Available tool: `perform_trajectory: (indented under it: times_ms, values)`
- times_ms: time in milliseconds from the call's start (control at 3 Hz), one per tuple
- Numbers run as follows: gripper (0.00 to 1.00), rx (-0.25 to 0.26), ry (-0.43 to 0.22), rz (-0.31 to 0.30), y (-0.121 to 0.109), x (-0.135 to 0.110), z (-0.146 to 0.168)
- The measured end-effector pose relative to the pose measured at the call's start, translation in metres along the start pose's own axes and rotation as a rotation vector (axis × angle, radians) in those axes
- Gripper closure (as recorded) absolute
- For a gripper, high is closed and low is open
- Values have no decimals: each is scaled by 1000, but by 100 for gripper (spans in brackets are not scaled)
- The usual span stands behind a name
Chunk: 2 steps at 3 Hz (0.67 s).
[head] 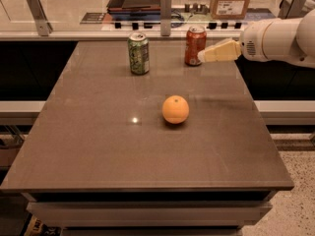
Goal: Pick coke can
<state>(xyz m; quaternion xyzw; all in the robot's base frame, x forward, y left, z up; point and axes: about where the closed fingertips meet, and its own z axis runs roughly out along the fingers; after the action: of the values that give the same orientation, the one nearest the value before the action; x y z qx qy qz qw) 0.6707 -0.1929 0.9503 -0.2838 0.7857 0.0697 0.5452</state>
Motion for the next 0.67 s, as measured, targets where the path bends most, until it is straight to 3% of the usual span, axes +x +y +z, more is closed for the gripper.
perform_trajectory:
  times_ms: [667]
  values:
    - [0,-54,-119,33,-3,-16,40]
